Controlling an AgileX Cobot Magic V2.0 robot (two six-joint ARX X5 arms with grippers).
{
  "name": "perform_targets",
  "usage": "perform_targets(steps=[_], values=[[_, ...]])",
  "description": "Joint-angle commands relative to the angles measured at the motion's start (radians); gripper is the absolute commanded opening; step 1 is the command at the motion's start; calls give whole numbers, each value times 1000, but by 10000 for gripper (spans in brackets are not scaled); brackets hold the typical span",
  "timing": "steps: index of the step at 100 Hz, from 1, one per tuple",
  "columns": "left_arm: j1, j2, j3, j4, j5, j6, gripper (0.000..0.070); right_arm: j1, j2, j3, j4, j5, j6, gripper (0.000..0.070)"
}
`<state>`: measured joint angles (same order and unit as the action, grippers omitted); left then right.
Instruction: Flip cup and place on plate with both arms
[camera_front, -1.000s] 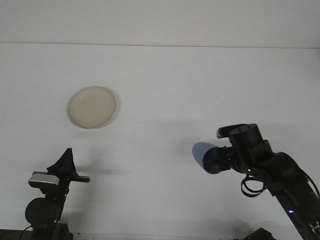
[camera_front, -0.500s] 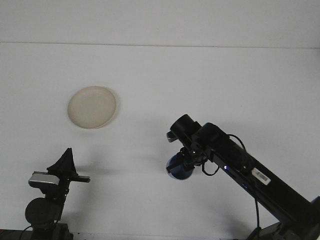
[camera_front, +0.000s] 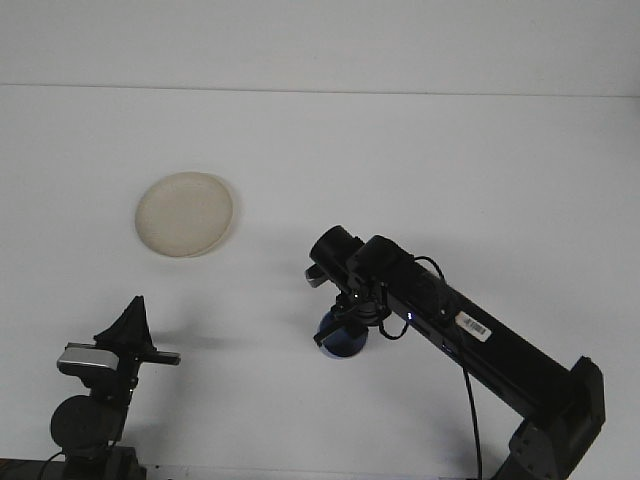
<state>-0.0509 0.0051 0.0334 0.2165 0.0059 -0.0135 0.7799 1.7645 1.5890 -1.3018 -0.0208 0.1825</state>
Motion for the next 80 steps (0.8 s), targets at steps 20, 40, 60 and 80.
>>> perform_targets(steps=[20,40,60,80], values=[[-2,-1,-19,10,1,-2,10,13,57,23,9,4,-16,0],[-2,-1,-19,10,1,-2,10,13,87,22,21,3,-23,0],[-2,-1,-19,10,1,-2,10,13,103,22,21,2,-23,7],[-2,-1,-19,10,1,-2,10,11,102,23,23,2,-22,355]])
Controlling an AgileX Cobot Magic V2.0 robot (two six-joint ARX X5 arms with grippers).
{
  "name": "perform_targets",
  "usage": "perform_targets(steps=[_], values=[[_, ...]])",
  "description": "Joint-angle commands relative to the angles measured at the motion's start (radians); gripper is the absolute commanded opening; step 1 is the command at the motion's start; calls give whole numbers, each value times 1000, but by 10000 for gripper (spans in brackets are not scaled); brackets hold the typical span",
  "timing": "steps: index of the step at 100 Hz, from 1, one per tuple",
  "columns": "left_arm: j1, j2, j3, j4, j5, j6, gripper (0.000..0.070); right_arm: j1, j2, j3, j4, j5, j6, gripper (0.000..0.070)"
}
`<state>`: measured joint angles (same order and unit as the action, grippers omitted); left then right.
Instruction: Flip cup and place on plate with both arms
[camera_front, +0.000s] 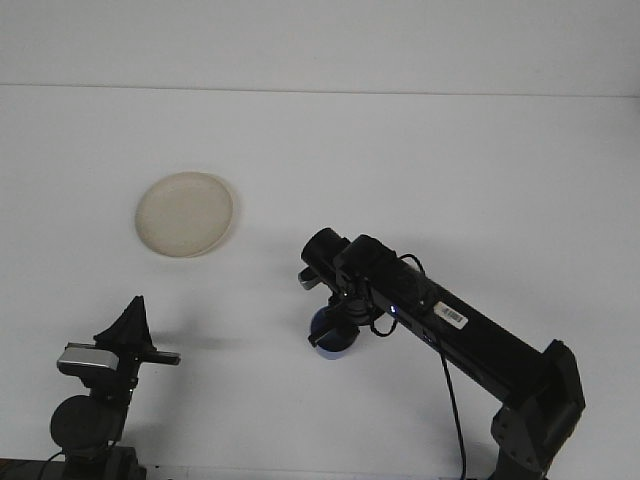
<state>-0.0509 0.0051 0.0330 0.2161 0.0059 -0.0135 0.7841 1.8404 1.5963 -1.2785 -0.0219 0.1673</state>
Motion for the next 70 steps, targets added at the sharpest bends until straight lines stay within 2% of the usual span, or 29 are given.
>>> perform_targets(steps=[1,6,10,51,70], values=[[-2,-1,-19,10,1,-2,10,7,26,16,-1,3,-7,376],[-2,-1,-19,10,1,-2,10,6,26,16,0,3,-7,452],[-2,-1,-19,10,1,-2,10,5,26,16,-1,3,-8,472],[-2,-1,-19,10,1,-2,10,-6,24,123,-90,4,-44,495],[-2,-1,-19,10,1,-2,10,-34,-31,147,-90,3,-106,495]])
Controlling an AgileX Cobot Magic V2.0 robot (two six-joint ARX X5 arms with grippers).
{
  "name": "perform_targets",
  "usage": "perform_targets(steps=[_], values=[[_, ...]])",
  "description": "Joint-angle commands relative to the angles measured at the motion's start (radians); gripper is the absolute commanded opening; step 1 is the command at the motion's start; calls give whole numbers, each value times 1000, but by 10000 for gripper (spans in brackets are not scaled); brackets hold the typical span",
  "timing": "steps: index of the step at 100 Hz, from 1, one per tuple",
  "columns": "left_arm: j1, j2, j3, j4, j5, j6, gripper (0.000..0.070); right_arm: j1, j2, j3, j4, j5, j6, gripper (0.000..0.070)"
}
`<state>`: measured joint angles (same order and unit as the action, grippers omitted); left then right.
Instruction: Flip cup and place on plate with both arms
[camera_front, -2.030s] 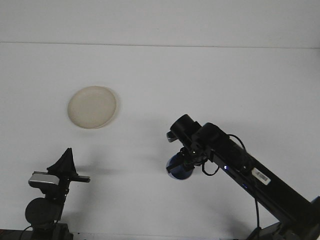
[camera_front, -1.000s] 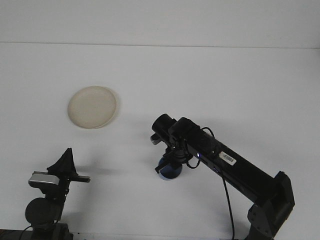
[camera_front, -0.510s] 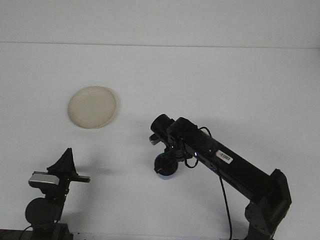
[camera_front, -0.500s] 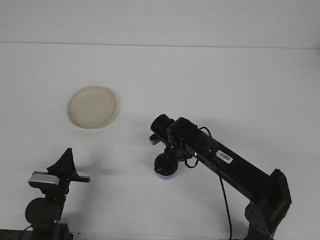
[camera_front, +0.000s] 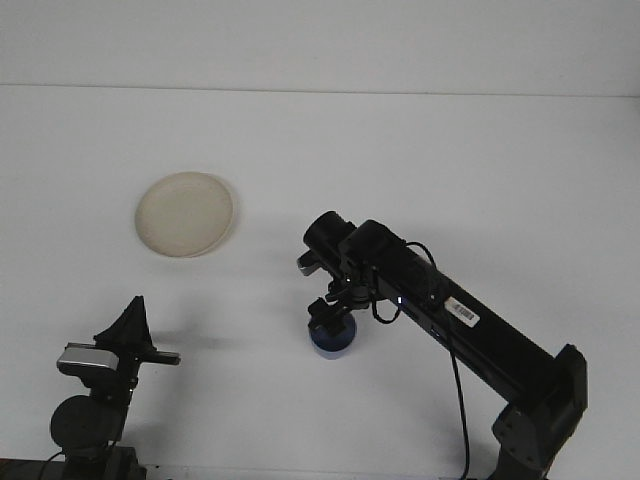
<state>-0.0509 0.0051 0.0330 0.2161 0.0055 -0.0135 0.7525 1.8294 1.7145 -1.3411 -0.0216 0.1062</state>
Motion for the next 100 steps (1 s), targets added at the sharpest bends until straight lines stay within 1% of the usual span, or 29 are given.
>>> perform_targets(steps=[1,18,31,53,66,80,100], values=[[-2,-1,-19,10,2,-2,10,-5,-23,29,-27,3,-48,495],[-2,-1,-19,10,2,-2,10,-101,-94,28,-27,3,-95,495],[-2,-1,-19,10,2,-2,10,-197,-155,24,-27,-4,-165,494],[-2,-1,-19,10,2,-2,10,-383,-297,-25,33,-5,-175,493],[-2,-1,-19,10,2,-2,10,-486,-418,-136,93,-8,-175,494],[-2,-1,-19,10,2,-2,10,-589,-583,-312,212,-8,-172,493],[-2,-1,-19,10,2,-2,10,-640,-842,-564,385,-7,-155,494]])
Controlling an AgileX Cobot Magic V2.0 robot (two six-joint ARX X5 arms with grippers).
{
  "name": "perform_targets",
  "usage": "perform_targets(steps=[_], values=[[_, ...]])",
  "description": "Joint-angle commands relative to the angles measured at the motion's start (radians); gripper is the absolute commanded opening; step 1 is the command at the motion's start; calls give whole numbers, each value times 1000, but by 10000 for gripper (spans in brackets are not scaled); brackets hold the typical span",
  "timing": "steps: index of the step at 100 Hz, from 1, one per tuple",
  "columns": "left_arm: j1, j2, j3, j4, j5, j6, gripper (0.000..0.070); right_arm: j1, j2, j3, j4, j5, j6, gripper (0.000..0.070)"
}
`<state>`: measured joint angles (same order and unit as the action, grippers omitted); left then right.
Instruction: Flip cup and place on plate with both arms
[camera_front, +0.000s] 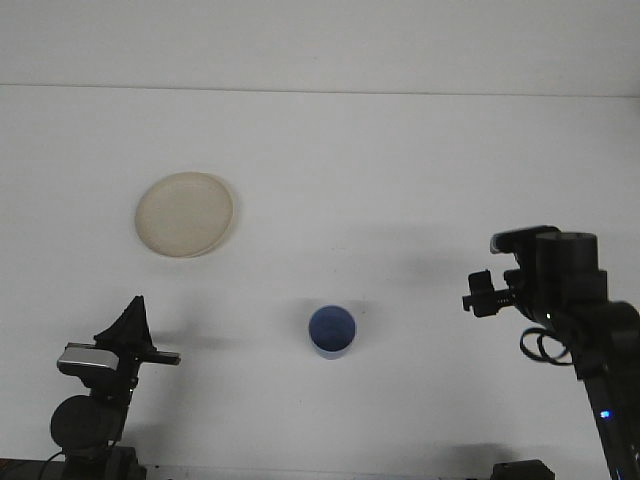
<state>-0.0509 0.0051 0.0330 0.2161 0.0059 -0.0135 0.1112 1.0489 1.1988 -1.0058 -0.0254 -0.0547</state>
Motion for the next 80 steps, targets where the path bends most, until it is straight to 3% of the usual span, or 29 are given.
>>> perform_targets(steps=[1,56,64,80], values=[[-2,-1,-19,10,1,-2,10,1,-75,-60,59,-3,6,494],[-2,-1,-19,10,1,-2,11,2,-598,-626,660,0,33,493],[-2,-1,-19,10,1,-2,10,5,-616,-659,707,-5,72,493],[-2,-1,-19,10,1,-2,11,7,-617,-660,729,0,71,493]])
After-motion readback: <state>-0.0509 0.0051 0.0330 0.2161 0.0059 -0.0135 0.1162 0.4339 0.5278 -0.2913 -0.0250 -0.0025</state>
